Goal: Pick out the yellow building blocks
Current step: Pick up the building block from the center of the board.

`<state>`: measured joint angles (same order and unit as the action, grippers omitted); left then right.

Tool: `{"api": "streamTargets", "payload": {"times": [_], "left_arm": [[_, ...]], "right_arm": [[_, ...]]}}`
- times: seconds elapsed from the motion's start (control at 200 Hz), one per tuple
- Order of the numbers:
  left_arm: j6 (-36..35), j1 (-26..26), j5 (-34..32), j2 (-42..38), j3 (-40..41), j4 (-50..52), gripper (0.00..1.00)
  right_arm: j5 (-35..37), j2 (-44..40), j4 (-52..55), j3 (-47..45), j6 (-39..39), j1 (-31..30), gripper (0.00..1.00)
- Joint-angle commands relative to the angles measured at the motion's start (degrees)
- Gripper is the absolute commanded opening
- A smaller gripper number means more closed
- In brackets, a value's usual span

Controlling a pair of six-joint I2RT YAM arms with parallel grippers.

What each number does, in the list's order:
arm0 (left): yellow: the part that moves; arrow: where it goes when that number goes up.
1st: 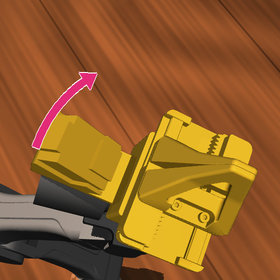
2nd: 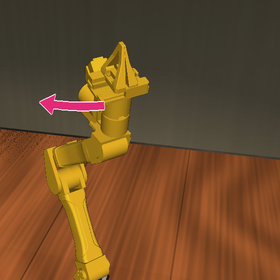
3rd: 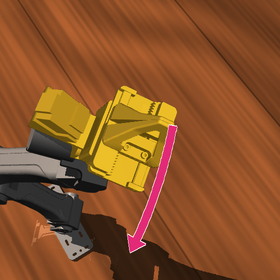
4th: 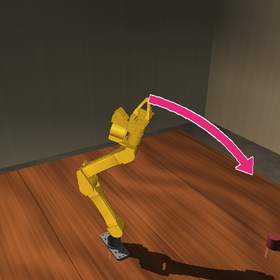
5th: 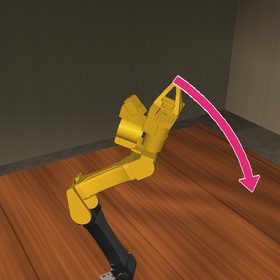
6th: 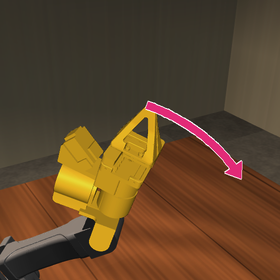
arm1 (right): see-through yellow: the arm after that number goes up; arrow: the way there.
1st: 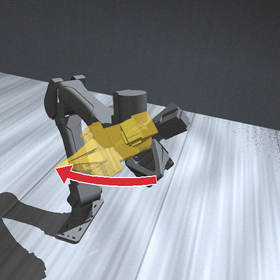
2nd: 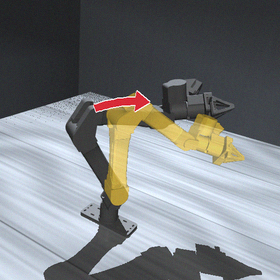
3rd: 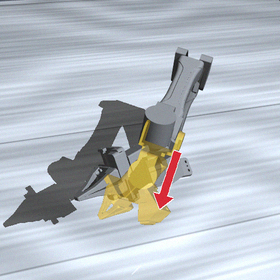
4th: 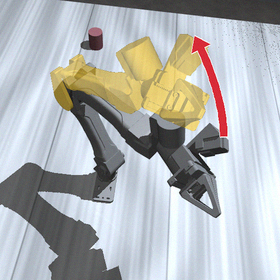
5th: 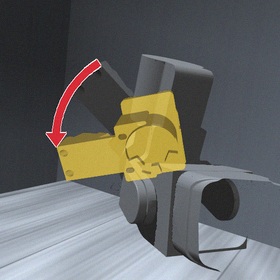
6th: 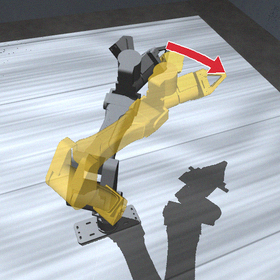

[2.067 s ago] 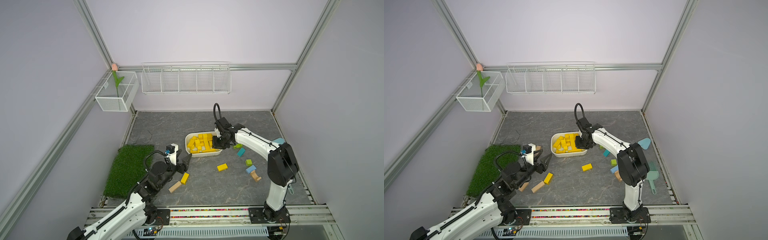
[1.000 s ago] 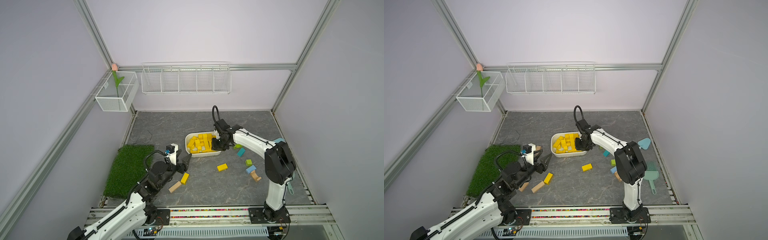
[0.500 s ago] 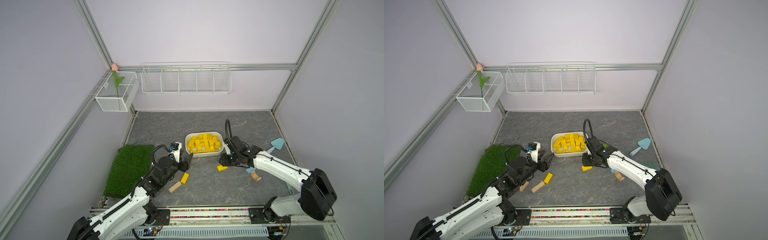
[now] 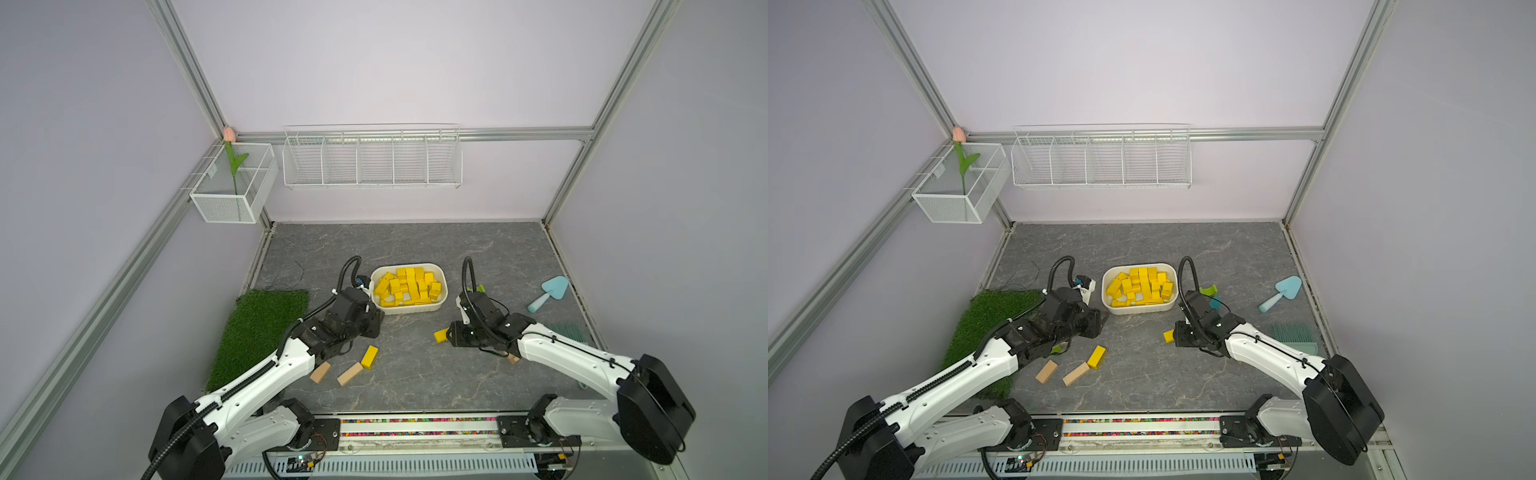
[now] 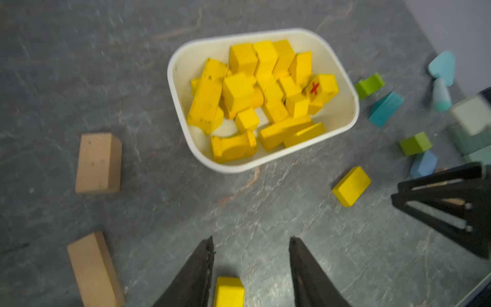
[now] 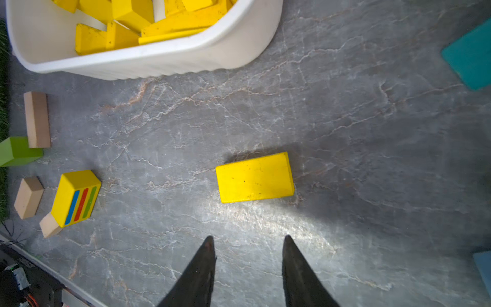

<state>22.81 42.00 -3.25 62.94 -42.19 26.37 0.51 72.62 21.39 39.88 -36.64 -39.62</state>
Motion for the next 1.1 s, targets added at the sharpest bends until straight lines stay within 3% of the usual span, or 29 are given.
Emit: {"api": "streamTargets", "payload": {"times": [0.0, 0.175, 0.305, 0.405, 0.54, 0.55, 0.56, 0.575, 0.595, 0.96, 1.095], "left_arm": [[4.82, -0.34, 3.14, 1.76, 0.01, 10.25, 0.48], [9.65, 0.56, 6.09, 0.53, 1.18, 13.24, 0.51], [12.14, 1.24, 8.06, -0.72, 1.64, 14.03, 0.56], [12.25, 1.24, 7.14, 1.96, 0.35, 16.92, 0.56], [12.11, 1.33, 8.68, 7.72, -1.57, 18.61, 0.57], [12.13, 1.38, 8.8, 8.1, -1.57, 18.63, 0.59], [12.21, 1.41, 9.03, 8.44, -1.57, 18.58, 0.66], [12.1, 1.5, 9.24, 9.06, -1.6, 18.55, 0.93], [11.96, 1.7, 9.39, 9.66, -1.55, 18.54, 1.0], [14.33, 3.26, 6.02, 13.46, 0.62, 16.58, 1.0], [12.82, 3.27, 5.33, 15.82, -0.93, 15.93, 0.82]], "right_arm": [[1.06, -2.06, -1.43, -1.74, -1.39, 0.19, 0.43], [0.67, -2.27, 0.49, -1.03, -1.23, 0.37, 0.45], [0.13, 3.96, 6.22, 3.06, -3.38, 0.72, 0.5], [-2.76, 8.48, 4.95, 3.82, -5.27, 0.69, 0.49], [-2.33, 8.53, 3.31, 3.21, -5.75, 0.77, 0.49], [-2.09, 8.33, 3.31, 3.17, -5.73, 0.77, 0.49], [-1.9, 8.15, 3.31, 3.01, -5.74, 0.77, 0.49], [-1.73, 7.91, 3.23, 2.87, -5.73, 0.77, 0.49], [-1.58, 7.55, 3.03, 2.5, -5.81, 0.79, 0.49], [-2.38, 3.11, -1.65, -2.95, -7.11, 2.08, 0.5], [-2.8, 2.04, -2.65, -4.13, -7.13, 2.09, 0.5]]}}
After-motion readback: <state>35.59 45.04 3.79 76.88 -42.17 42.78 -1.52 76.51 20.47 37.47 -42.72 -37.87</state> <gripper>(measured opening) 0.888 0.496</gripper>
